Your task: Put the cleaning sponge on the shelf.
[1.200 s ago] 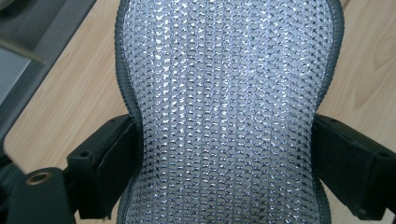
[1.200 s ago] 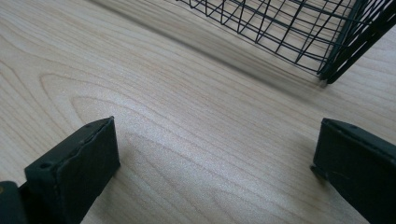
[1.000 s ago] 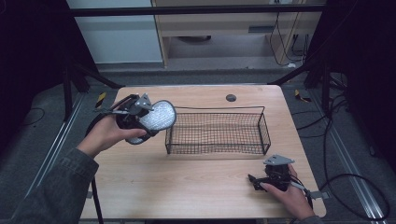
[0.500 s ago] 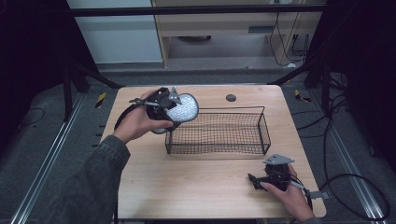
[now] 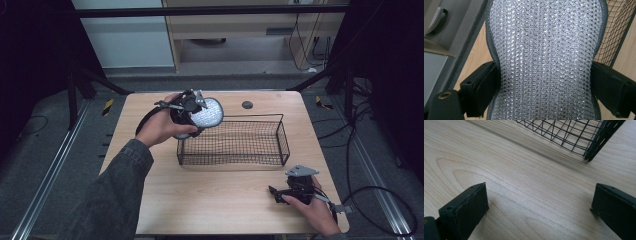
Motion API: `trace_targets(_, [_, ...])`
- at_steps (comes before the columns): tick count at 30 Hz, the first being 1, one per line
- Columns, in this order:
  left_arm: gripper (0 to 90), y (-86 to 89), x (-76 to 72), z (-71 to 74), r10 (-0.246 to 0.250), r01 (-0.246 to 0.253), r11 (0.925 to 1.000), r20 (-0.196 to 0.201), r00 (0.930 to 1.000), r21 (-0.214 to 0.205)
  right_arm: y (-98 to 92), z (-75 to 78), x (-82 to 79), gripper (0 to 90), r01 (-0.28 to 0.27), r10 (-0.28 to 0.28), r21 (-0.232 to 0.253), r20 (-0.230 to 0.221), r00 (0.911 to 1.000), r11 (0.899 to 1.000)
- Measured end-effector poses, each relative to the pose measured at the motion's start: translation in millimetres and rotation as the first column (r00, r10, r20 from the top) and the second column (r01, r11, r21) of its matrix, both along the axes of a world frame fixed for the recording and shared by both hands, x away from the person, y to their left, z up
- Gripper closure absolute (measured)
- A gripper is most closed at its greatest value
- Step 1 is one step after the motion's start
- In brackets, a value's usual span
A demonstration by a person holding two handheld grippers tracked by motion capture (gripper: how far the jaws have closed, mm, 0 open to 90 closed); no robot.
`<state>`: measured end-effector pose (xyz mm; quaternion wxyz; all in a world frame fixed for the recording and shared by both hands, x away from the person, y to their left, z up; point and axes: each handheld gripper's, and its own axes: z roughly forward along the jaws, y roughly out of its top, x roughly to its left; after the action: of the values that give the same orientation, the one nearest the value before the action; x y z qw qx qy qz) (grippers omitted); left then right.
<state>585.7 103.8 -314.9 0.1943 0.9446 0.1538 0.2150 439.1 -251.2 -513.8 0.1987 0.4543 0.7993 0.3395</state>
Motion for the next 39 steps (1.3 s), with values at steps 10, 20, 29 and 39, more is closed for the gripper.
trace_targets(10, [10.9,-16.7,-2.4,0.8,-0.042,0.042,0.9991,0.010,0.9991,0.004,-4.7,-0.2,-1.2,0.9,0.005,-0.005,-0.002,0.005,1.0000,1.000])
trace_targets(20, [11.0,-26.6,-5.7,-18.0,-0.063,0.062,0.9971,0.015,0.9979,0.045,-13.0,0.3,-2.5,0.6,0.034,-0.034,0.004,-0.004,0.9994,0.999])
trace_targets(29, [11.9,-32.0,-2.2,-34.6,-0.088,0.085,0.9909,0.023,0.9958,0.104,-12.8,0.3,-2.2,0.5,0.042,-0.042,0.001,-0.004,0.9991,0.999])
trace_targets(39, [12.2,-37.3,-6.7,-44.2,-0.115,0.108,0.9823,0.041,0.9925,0.153,-13.1,0.2,-1.9,0.4,0.040,-0.040,-0.006,-0.003,0.9992,0.999])
